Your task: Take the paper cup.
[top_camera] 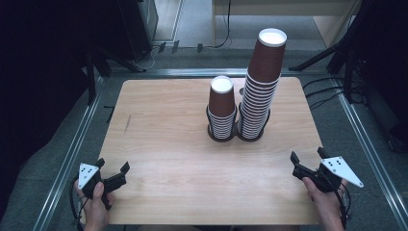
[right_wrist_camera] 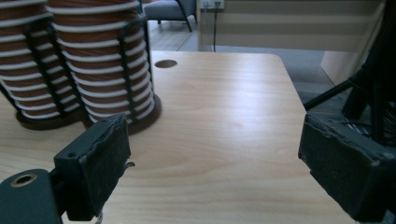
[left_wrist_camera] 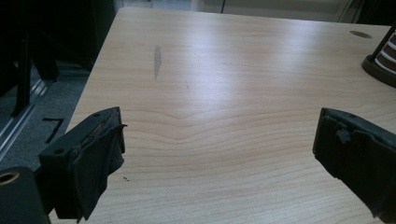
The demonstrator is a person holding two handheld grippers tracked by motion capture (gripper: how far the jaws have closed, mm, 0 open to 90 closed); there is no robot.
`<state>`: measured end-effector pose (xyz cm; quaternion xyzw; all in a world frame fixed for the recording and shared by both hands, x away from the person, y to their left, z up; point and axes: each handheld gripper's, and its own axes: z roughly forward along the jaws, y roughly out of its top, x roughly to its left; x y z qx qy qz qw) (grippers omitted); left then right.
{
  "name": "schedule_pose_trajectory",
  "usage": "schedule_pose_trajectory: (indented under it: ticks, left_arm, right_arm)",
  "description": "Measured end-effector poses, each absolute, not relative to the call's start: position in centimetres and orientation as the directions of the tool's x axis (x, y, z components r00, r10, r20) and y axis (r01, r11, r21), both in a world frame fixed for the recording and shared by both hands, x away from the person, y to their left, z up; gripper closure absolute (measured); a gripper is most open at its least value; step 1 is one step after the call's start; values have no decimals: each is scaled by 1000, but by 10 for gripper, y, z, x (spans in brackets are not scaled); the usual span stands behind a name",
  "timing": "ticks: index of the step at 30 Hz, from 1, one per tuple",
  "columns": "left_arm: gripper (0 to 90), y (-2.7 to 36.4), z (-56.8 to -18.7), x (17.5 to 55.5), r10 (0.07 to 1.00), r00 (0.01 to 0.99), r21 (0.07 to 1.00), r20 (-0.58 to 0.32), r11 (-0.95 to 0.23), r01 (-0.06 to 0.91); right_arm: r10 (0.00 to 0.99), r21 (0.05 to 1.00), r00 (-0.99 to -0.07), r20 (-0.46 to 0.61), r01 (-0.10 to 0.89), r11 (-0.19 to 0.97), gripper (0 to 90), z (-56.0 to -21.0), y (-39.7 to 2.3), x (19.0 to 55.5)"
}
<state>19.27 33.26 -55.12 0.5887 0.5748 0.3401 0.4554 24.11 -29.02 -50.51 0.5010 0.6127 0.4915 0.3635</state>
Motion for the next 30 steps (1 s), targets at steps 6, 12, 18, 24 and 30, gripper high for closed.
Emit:
schedule_pose_trajectory:
  ticks: [6, 12, 18, 24, 30]
  left_arm:
    - [25, 332, -551, 193, 987, 108, 927, -115, 68, 369]
    - [25, 331, -551, 193, 988, 104, 927, -110, 64, 370]
    - [25, 331, -551, 193, 988, 106, 927, -109, 63, 369]
    - [25, 332, -551, 193, 988, 107, 927, -113, 66, 368]
    - [25, 331, -551, 193, 988, 108, 928, -111, 64, 366]
  right_arm:
    - [966, 972, -251, 55, 234, 6, 95, -484, -278, 245]
    - [963, 977, -265, 45, 214, 13, 96, -467, -268, 251]
    - [956, 981, -289, 44, 194, 14, 95, -452, -255, 258]
    - [948, 984, -319, 24, 174, 33, 96, -437, -237, 266]
    - [940, 987, -341, 26, 158, 30, 88, -421, -224, 274]
